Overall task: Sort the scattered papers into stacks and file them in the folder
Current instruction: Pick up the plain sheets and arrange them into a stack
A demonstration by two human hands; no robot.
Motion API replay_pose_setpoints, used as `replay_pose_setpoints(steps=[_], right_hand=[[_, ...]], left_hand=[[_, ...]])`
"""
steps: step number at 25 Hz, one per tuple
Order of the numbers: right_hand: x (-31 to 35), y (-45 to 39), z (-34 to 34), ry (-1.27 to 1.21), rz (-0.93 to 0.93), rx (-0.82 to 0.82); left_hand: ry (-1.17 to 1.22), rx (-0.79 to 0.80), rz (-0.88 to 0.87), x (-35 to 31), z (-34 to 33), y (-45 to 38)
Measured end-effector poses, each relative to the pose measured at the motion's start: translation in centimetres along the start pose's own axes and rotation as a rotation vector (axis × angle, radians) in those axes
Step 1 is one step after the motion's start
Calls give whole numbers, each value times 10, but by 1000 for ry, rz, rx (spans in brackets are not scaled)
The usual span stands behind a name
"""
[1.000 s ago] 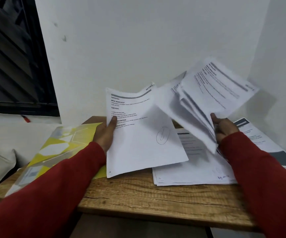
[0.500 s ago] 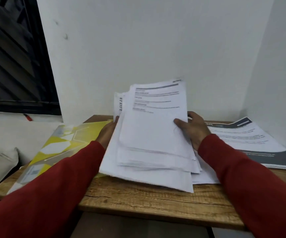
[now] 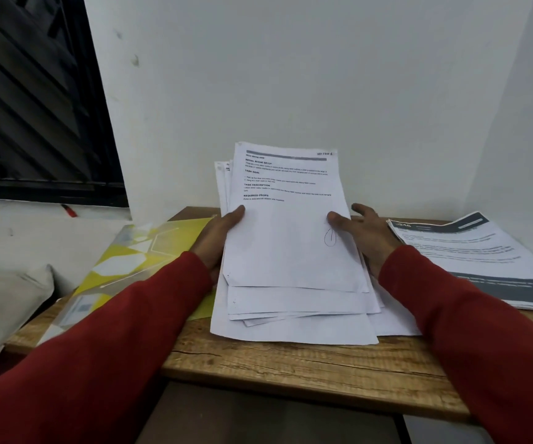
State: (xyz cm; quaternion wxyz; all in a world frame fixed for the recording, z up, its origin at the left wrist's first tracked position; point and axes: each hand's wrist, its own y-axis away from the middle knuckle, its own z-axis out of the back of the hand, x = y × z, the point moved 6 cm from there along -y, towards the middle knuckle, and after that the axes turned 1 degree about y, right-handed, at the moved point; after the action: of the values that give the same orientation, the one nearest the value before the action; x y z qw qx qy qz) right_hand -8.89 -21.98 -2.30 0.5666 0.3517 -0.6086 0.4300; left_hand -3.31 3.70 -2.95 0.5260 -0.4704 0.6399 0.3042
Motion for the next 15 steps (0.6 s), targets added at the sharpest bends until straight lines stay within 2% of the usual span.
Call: replay_pose_setpoints(steps=[2, 4, 5, 7, 8, 10, 12, 15], right_hand=[[-3, 5, -8, -92, -84, 136], [-1, 11, -15, -152, -74, 227], [1, 10, -15, -160, -29, 227], [9, 4, -7, -106, 113, 93], [13, 3, -2, -69, 179, 10], [18, 2, 2, -45, 264, -65], [20, 4, 0, -50, 306, -60], [33, 9, -8, -79, 340, 9]], left_hand=[[-53, -40, -23, -7, 0, 3], [-161, -85, -75, -13, 1, 0], [-200, -112, -107, -16, 3, 1], [-128, -113, -111, -17, 2, 3], [-76, -81, -85, -17, -4, 6], [-84, -11, -141, -16, -6, 5], [-219, 0, -267, -16, -2, 2], [-239, -30, -369, -20, 1, -2]])
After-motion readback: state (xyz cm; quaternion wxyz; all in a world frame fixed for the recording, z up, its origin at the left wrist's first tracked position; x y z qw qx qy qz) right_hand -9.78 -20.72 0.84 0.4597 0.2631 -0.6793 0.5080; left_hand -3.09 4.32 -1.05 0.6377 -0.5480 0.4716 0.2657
